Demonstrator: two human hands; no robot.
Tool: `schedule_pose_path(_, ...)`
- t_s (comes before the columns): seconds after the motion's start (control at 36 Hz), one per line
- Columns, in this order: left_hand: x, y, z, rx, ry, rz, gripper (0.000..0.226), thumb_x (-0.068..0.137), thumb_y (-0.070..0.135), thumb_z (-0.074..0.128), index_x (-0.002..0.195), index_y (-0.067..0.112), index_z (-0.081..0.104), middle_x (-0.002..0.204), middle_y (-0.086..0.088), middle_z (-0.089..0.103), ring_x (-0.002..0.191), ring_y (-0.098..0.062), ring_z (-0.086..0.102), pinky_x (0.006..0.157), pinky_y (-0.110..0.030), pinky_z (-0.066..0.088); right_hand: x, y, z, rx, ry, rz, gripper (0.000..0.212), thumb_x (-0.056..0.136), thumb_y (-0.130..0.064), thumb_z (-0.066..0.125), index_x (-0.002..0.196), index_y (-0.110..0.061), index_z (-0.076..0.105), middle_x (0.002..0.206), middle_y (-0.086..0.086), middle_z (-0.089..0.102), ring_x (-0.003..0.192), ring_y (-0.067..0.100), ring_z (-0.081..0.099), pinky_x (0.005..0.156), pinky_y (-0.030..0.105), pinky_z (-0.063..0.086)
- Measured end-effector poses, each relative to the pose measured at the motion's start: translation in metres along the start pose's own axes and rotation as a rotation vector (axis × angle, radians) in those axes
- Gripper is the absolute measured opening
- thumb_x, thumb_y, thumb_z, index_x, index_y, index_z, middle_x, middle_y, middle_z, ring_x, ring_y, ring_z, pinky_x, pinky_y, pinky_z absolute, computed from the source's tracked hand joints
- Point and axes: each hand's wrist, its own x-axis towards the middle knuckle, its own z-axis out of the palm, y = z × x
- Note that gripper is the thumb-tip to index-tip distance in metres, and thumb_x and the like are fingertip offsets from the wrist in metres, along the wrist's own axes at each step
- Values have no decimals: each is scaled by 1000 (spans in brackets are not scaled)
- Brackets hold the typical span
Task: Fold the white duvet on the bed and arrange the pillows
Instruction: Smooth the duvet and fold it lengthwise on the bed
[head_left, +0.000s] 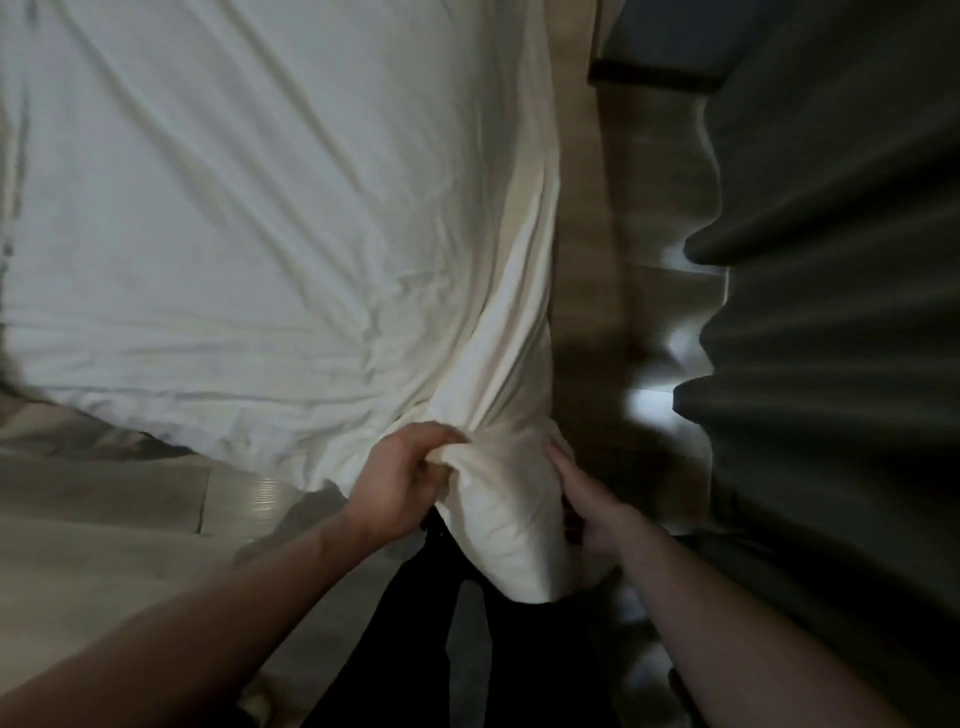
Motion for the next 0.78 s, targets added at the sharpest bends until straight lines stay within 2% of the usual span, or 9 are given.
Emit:
schedule_pose_path(0.08, -16, 15, -20, -52, 21, -49, 35, 79, 1, 60, 101, 25, 73, 102, 13, 72, 97, -4, 67, 79, -23, 50, -32, -4, 24, 54, -169, -28, 62, 69, -64, 77, 115, -23, 70, 108, 4, 74, 102, 21, 68, 91, 34, 52)
schedule_pose_path(0.17, -29, 28, -39, -40, 43, -96, 34, 78, 5, 58, 102, 24, 73, 103, 18, 70, 100, 1, 64, 81, -11, 44, -74, -7, 50, -42, -122, -164, 10, 95, -17, 59, 95, -18, 69, 73, 1, 62, 59, 8, 52, 49, 17, 37)
schedule_pose_path(0.22, -36, 38, -50, -35, 58, -175, 39, 75, 11, 50, 104, 24, 73, 104, 17, 70, 100, 0, 63, 81, -6, 41, -99, -5, 61, -81, -70, -245, 20, 94, -7, 54, 97, -17, 70, 71, -1, 63, 60, 10, 51, 48, 18, 35)
schedule_pose_path(0.33, -50, 59, -67, -1, 66, -251, 43, 73, 13, 43, 100, 26, 73, 102, 14, 71, 94, -1, 64, 83, -12, 48, -139, -3, 75, -78, -49, -368, 29, 79, -15, 63, 104, -24, 76, 109, 11, 70, 96, 29, 65, 64, 27, 49)
schedule_pose_path(0.44, -74, 77, -75, -99, 105, -377, 12, 83, 36, 64, 94, 35, 68, 100, 12, 71, 86, -2, 66, 81, -25, 52, -172, -11, 82, -43, -84, -425, 16, 82, -10, 62, 92, -18, 72, 77, 1, 69, 66, 14, 59, 50, 21, 39)
schedule_pose_path(0.5, -93, 90, -69, -228, 137, -464, 34, 78, 50, 73, 104, 29, 65, 99, 4, 70, 80, -3, 66, 75, -22, 53, -182, -21, 89, -41, -134, -446, 18, 85, -6, 60, 90, -18, 72, 80, 0, 72, 71, 14, 62, 63, 25, 43)
schedule_pose_path(0.56, -110, 101, -56, -473, 132, -613, 40, 84, 40, 75, 115, 22, 59, 103, -5, 69, 74, -7, 67, 71, -27, 55, -186, -31, 100, -36, -149, -458, 19, 82, -4, 60, 87, -17, 73, 85, 3, 73, 76, 17, 64, 68, 27, 44)
schedule_pose_path(0.67, -123, 105, -29, -872, 19, -905, 54, 73, 39, 78, 121, 31, 56, 106, 1, 71, 89, -17, 65, 74, -31, 48, -185, -49, 124, -38, -191, -466, 33, 68, -6, 62, 99, -11, 75, 99, 13, 74, 86, 24, 66, 67, 26, 49)
schedule_pose_path(0.78, -105, 98, -11, -1037, 12, -1019, 56, 70, 33, 76, 122, 19, 63, 103, -9, 71, 89, -24, 62, 76, -33, 49, -177, -58, 126, -68, -214, -471, 25, 78, 3, 56, 91, -12, 71, 79, 4, 69, 67, 15, 62, 52, 19, 45)
